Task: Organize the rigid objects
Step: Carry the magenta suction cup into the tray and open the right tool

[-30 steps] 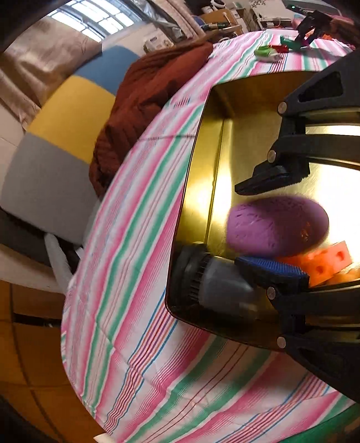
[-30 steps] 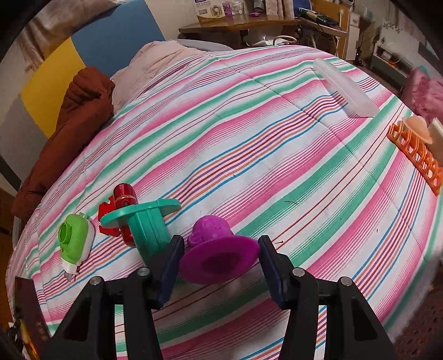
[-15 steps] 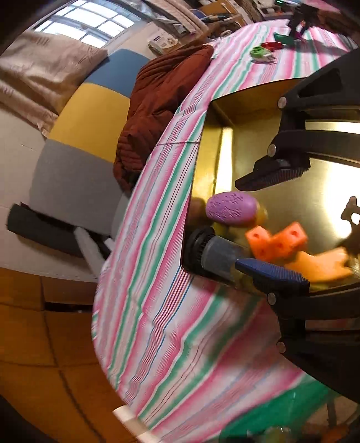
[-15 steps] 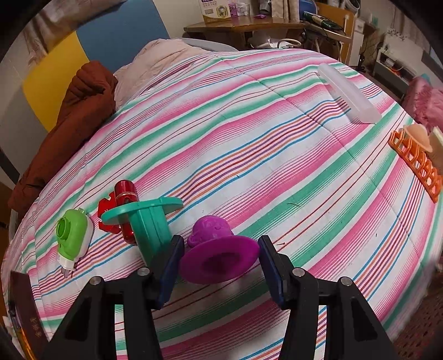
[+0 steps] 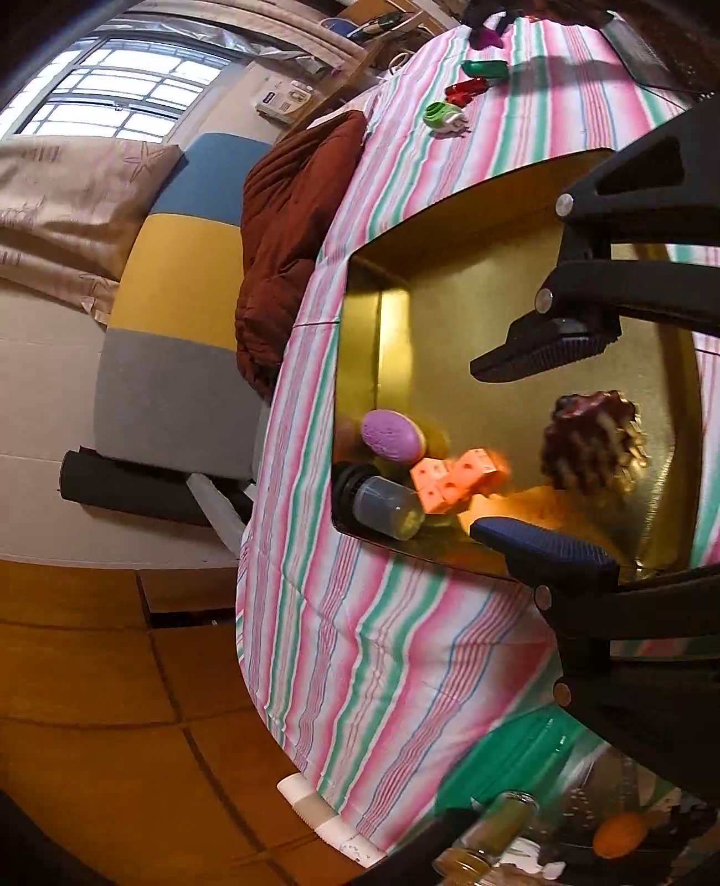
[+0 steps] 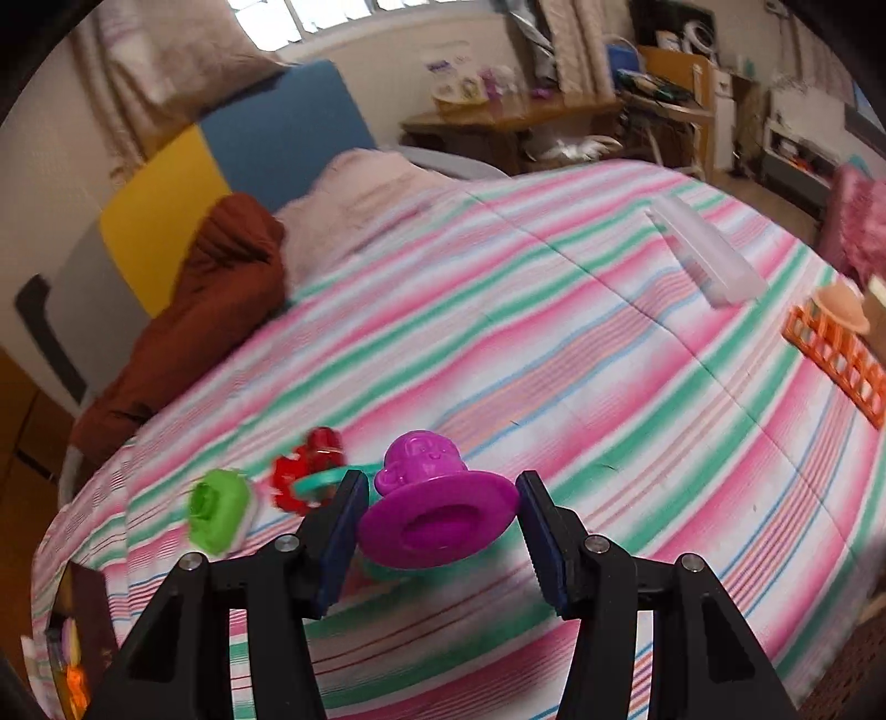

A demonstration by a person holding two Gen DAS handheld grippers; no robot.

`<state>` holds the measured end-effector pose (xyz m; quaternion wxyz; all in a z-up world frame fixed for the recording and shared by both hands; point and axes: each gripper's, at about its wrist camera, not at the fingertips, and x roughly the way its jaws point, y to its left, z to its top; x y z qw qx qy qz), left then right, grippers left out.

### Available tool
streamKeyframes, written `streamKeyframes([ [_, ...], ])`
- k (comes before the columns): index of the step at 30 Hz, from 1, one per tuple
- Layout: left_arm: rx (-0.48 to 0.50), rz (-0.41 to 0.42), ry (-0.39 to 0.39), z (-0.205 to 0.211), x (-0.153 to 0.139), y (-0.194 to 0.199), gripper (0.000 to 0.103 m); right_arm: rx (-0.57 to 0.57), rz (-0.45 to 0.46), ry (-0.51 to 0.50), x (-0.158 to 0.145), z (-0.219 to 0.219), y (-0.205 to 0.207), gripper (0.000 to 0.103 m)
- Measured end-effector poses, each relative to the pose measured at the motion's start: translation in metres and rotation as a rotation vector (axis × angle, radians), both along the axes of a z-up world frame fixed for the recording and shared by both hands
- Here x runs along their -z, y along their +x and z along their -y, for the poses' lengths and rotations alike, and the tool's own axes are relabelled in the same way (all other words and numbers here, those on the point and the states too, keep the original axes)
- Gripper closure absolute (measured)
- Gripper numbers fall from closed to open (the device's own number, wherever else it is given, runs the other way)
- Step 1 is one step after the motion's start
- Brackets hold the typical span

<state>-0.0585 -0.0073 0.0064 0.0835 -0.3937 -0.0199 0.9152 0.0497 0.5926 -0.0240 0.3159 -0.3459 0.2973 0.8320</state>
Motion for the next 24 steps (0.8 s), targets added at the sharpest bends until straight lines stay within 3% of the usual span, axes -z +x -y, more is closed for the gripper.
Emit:
streamKeyframes([
  [7,0.011,0.006,-0.056,0.002,0.008,0.010,0.052,-0.180,-0.063,0.080,-0.035,0.056,-0.009,0.048],
  [14,-0.013,0.020,-0.037,0.016,0.015,0.014,0.052,-0.487,-0.122,0.114,-0.073,0.162,-0.057,0.047],
  [20,-0.037,0.043,-0.021,0.034,0.027,0.019,0.052,-0.778,-0.094,0.026,-0.065,0.281,-0.110,0.048],
  [24,-0.064,0.048,-0.029,0.050,0.032,0.025,0.052,-0.930,-0.033,-0.088,-0.039,0.354,-0.144,0.047],
])
